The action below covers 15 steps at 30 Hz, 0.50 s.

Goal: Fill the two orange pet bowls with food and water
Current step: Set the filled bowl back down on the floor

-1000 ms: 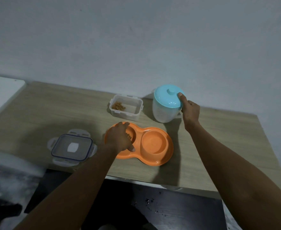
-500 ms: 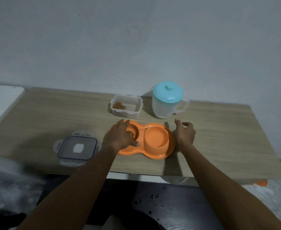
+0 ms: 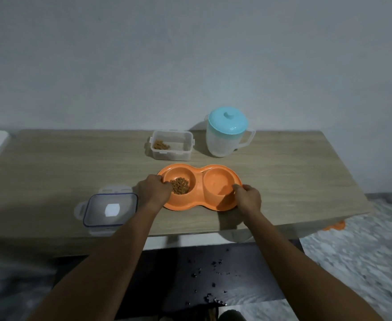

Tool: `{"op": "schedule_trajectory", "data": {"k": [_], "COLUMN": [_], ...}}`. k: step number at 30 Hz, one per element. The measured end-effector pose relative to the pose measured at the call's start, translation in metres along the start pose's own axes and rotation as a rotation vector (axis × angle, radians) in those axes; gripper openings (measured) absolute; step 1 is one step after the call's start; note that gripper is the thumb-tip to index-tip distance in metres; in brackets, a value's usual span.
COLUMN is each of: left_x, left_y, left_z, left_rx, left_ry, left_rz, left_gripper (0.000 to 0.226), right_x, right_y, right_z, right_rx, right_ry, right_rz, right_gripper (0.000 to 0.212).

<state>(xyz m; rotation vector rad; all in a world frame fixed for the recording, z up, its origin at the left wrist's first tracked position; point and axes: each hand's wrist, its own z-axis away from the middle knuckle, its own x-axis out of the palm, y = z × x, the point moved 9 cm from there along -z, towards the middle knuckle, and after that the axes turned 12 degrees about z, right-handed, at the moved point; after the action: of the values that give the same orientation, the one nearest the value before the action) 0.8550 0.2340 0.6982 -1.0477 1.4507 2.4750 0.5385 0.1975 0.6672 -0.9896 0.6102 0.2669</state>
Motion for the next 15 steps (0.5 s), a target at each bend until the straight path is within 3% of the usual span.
{"op": "schedule_trajectory", "data": {"k": [2,6,15], "left_x": [0.001,0.003,0.066], "left_y": [0.000,0.021,0.116], "left_z": [0.000,0.024,0.103], "left_rx": [0.007,0.047,0.159], "left_ry": [-0.014,-0.019,-0.020], "left_rz": [0.033,0.078,0.206], "left_gripper": [0.024,0.019,0.028], "right_x": [-0.002,-0.021,-0.154], "right_y": [0.003,0.016,0.055], "right_z": [-0.001,0.001,-0.015], "right_rx": [0.011,0.058,0.021], "right_ry": [-0.008,-0.048,0.013], "right_rz": [-0.043,-0.137,-0.258], "right_gripper": [0.019,0.046,0.047]}}
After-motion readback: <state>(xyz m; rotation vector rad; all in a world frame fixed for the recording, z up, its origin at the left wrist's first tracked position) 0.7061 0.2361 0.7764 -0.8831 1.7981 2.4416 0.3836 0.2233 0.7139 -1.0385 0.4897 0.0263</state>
